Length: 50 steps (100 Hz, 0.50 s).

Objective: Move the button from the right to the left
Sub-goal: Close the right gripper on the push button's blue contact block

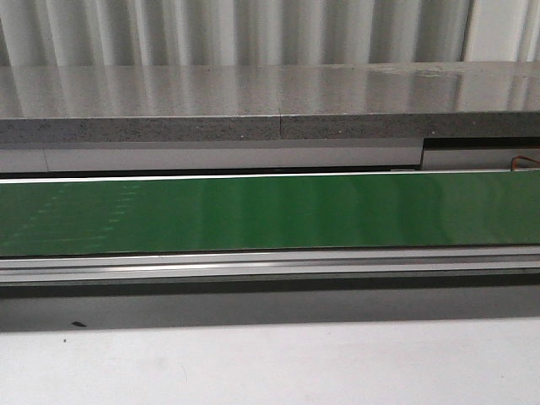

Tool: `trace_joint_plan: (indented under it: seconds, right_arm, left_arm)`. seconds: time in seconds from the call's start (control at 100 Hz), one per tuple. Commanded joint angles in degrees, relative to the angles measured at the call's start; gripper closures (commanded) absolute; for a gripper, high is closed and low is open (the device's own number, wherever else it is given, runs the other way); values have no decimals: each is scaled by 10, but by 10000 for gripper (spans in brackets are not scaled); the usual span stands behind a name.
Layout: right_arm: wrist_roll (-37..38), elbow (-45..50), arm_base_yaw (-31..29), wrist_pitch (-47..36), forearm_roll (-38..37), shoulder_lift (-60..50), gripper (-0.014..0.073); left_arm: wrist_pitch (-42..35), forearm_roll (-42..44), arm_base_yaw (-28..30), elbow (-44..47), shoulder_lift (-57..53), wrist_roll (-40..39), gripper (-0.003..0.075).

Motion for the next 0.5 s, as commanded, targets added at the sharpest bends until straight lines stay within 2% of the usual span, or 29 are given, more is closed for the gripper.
trace_joint_plan:
  seconds: [0.0,0.06,0.18,0.23,0.49]
  right_arm:
    - [-9,-16,0,-14,3,-26,141]
    - [-9,-16,0,-15,3,-26,190]
    - [-9,-16,0,-21,3,-26,351]
    - [-9,-16,0,-26,3,-26,384]
    - [-9,-16,0,-9,4,-62,389]
  left_arm:
    - [-45,-5,0,22,-18,-5,741]
    - [-45,-5,0,22,-18,-5,741]
    - [-45,-5,0,22,-18,-5,741]
    - [-45,-5,0,22,-18,-5,741]
    - [-45,-5,0,22,-18,-5,741]
